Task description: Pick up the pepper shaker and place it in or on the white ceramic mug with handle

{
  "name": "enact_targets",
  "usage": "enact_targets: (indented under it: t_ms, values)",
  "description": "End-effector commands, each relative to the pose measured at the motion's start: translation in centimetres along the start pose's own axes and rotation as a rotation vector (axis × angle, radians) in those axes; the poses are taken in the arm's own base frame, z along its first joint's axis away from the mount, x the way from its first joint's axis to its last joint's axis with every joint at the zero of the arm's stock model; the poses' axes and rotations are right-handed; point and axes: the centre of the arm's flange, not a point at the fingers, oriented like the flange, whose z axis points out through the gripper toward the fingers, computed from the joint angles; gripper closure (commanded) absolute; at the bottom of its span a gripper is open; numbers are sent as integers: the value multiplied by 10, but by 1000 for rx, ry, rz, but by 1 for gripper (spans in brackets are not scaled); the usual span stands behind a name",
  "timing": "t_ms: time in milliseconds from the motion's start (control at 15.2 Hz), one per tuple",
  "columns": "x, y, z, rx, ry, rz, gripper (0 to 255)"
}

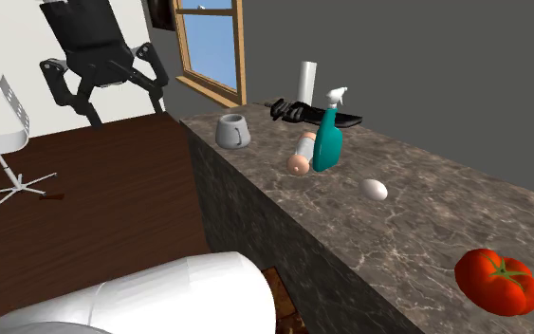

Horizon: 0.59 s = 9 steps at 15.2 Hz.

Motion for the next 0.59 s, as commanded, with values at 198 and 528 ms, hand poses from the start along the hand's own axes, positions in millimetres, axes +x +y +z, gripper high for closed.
enact_targets:
  t_ms: [198, 528]
  values:
    - [20, 27, 20, 0, 9, 31, 0]
    - [51, 73, 53, 1, 24, 82, 0]
